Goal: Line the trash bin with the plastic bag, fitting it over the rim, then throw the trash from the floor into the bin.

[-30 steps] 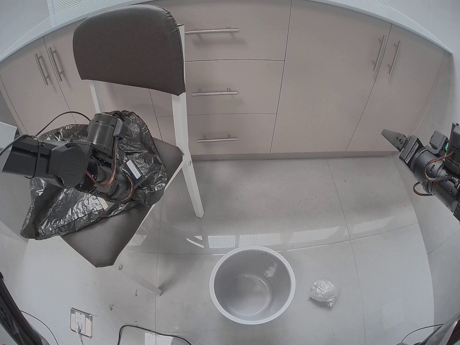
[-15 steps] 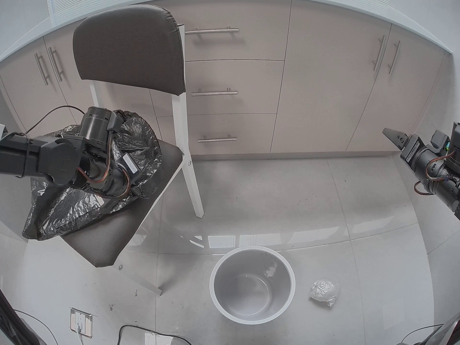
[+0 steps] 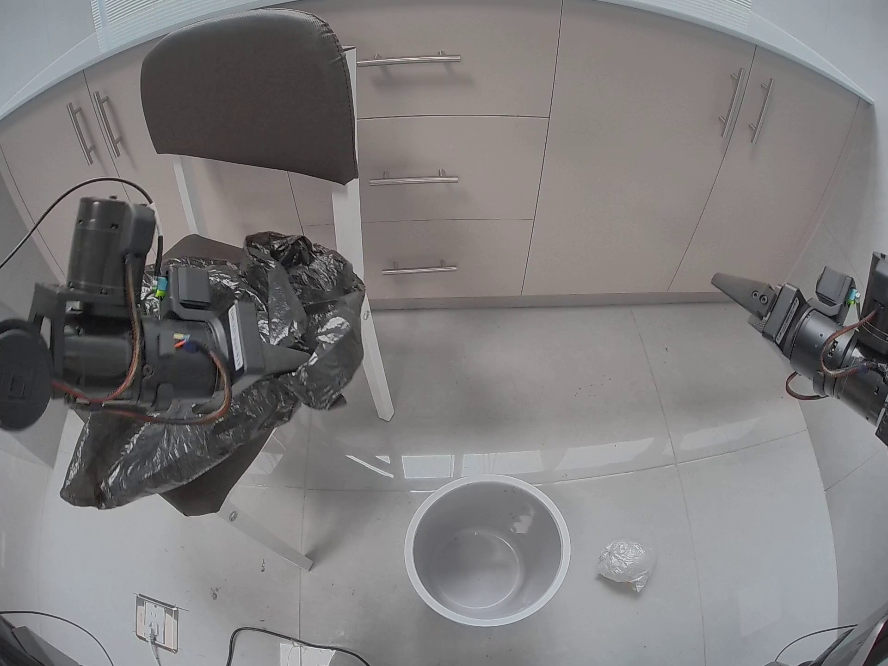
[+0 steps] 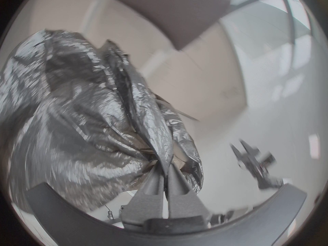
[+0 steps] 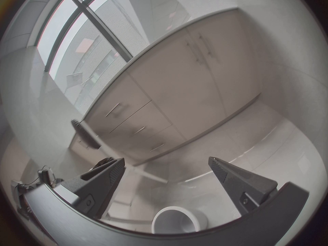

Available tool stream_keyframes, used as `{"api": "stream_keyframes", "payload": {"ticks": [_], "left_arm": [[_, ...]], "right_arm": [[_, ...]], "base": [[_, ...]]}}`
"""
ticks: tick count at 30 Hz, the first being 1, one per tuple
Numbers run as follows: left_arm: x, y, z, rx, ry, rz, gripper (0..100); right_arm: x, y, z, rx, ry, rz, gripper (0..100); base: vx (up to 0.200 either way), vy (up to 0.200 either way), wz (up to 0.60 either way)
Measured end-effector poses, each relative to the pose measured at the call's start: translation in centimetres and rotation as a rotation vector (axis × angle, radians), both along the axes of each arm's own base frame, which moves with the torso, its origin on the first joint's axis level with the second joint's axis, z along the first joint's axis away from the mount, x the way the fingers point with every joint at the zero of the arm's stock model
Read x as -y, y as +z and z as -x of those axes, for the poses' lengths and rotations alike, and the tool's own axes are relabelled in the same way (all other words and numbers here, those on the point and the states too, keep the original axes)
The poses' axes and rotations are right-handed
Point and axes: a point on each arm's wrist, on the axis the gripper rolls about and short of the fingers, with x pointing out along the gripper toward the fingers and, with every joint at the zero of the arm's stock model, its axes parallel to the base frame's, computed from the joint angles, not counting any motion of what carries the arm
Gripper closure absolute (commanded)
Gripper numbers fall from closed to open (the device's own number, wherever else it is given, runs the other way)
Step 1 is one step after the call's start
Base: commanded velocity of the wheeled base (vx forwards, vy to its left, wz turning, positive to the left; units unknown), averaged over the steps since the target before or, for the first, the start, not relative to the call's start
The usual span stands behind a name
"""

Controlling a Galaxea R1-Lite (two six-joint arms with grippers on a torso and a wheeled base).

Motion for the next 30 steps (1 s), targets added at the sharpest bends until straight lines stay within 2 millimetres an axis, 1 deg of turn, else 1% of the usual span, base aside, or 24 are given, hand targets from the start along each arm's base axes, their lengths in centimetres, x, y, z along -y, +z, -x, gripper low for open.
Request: {"api": "stream_keyframes", "payload": {"ticks": [4, 9, 17, 20, 24, 30], "left_arm": [[-0.2, -0.3, 2.7, 0.151, -0.263, 0.010, 100], [-0.2, -0.7, 5.7, 0.264, -0.494, 0.045, 100], [0.5, -0.6, 9.7, 0.337, -0.685, 0.090, 100], [0.5, -0.5, 10.8, 0.349, -0.747, 0.117, 100], [0.3, -0.6, 11.8, 0.355, -0.840, 0.168, 100], [-0.3, -0.7, 12.9, 0.392, -1.002, 0.266, 100]], "right_arm": [[-0.4, -0.8, 0.6, -0.028, 0.133, -0.004, 0], [-1.3, -1.7, 1.6, -0.053, 0.246, 0.007, 0], [-3.7, -2.1, 4.1, -0.057, 0.449, 0.012, 0], [-4.1, -2.1, 4.8, -0.059, 0.504, 0.008, 0], [-4.3, -2.4, 5.2, -0.069, 0.564, 0.002, 0], [-5.3, -3.9, 5.6, -0.106, 0.665, 0.046, 0]], "base": [[0.000, 0.000, 0.00], [0.000, 0.000, 0.00], [0.000, 0.000, 0.00], [0.000, 0.000, 0.00], [0.000, 0.000, 0.00], [0.000, 0.000, 0.00]]}}
